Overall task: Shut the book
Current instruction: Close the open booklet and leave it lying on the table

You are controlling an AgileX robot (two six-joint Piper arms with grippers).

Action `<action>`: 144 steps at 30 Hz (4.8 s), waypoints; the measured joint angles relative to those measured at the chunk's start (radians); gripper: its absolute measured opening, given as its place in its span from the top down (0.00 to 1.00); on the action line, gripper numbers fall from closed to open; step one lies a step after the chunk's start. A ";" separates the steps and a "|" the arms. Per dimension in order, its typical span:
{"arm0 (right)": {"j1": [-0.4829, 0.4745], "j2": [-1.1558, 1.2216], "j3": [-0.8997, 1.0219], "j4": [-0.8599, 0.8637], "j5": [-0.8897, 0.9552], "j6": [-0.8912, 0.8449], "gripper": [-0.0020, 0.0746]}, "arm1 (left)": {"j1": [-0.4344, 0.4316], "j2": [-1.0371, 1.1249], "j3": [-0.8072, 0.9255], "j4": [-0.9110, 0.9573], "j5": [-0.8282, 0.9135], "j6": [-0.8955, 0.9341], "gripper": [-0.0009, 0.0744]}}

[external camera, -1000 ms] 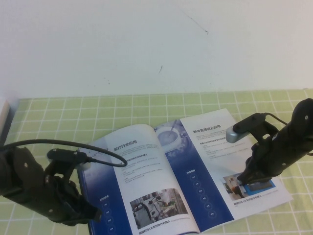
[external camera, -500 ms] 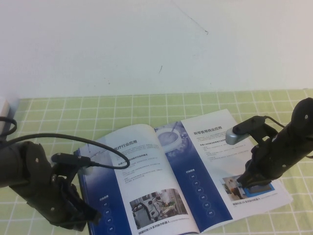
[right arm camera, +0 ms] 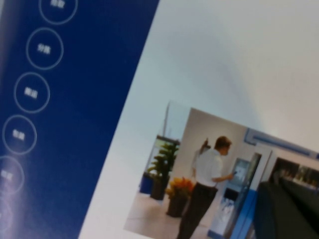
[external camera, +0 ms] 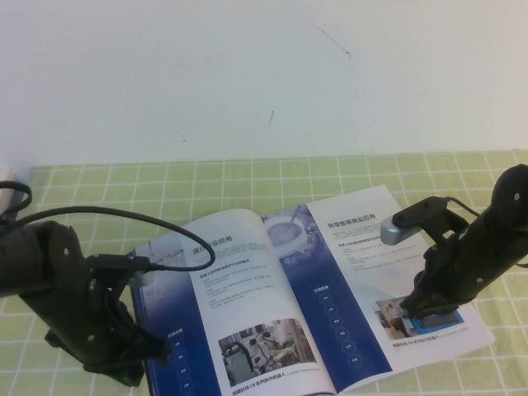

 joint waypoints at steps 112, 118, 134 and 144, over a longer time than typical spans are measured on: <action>0.000 0.003 -0.006 0.026 0.007 0.002 0.98 | -0.117 0.185 -0.296 -0.647 0.023 0.399 0.99; 0.002 -0.089 0.003 -0.046 -0.030 0.048 0.98 | -0.117 0.185 -0.296 -1.132 0.090 0.762 0.99; 0.002 -0.725 0.008 -0.733 -0.143 0.555 0.98 | -0.139 0.059 -0.300 -1.382 0.165 1.050 0.99; 0.002 -0.872 0.012 -0.726 0.016 0.559 0.98 | -0.333 0.059 -0.383 -1.372 0.063 1.130 0.99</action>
